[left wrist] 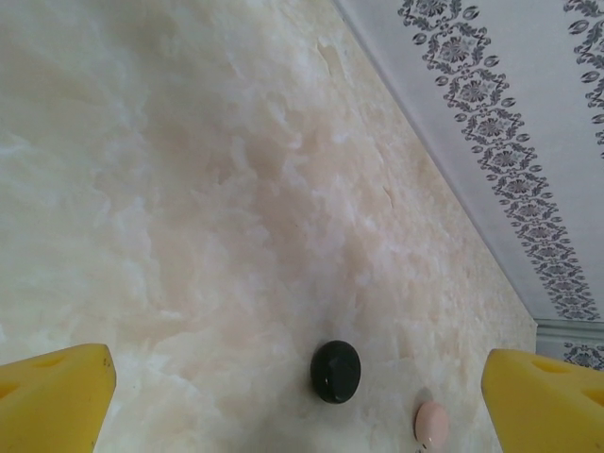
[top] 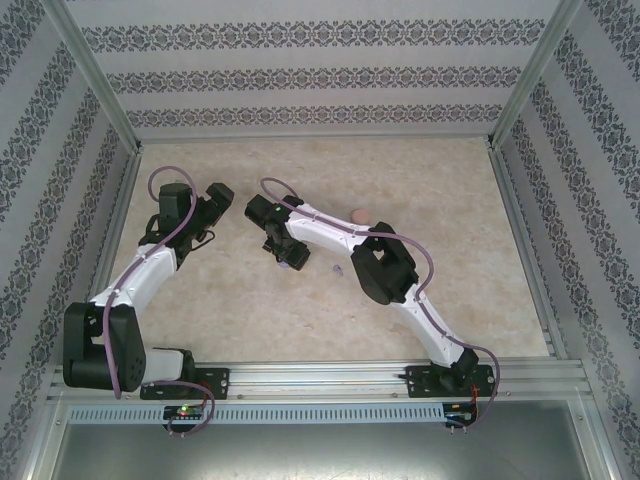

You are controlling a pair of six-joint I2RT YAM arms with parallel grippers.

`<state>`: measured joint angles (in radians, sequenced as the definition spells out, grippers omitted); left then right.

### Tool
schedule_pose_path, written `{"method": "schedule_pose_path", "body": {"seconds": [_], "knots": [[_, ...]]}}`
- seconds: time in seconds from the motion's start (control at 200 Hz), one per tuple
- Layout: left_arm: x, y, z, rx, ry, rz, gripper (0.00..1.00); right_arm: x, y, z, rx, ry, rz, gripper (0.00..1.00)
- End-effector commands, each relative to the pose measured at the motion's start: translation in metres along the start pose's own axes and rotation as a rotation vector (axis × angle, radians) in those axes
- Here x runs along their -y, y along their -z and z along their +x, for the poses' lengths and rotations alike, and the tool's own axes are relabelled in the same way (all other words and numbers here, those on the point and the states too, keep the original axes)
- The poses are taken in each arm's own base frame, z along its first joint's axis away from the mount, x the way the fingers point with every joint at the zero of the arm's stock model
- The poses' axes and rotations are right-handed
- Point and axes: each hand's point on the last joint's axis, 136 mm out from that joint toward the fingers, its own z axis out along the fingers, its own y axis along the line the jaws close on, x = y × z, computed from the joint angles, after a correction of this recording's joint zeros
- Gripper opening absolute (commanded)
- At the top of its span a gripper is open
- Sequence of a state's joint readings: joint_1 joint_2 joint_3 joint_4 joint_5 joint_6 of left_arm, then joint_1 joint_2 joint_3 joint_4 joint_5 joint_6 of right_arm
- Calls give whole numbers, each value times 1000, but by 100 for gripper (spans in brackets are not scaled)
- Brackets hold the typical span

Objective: Insert wireless bluetooth earbuds into charging case

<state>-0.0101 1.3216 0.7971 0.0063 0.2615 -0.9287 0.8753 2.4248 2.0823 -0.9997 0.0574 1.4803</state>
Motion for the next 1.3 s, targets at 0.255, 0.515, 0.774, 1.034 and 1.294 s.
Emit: {"method": "schedule_pose_path", "body": {"seconds": [0.255, 0.515, 0.774, 1.034, 1.294], "knots": [[13, -5, 7, -79, -20, 76, 99, -3, -6, 9, -10, 94, -26, 48], [26, -9, 18, -132, -54, 173, 100, -13, 22, 2, 16, 127, -145, 44], [42, -12, 35, -154, -120, 325, 99, -5, 69, -41, 64, 79, -270, 44], [47, -9, 75, -171, -240, 473, 99, -6, 99, -88, 72, 6, -373, 45], [65, -16, 126, -233, -371, 592, 89, -16, 108, -104, 26, -64, -451, 45]]}}
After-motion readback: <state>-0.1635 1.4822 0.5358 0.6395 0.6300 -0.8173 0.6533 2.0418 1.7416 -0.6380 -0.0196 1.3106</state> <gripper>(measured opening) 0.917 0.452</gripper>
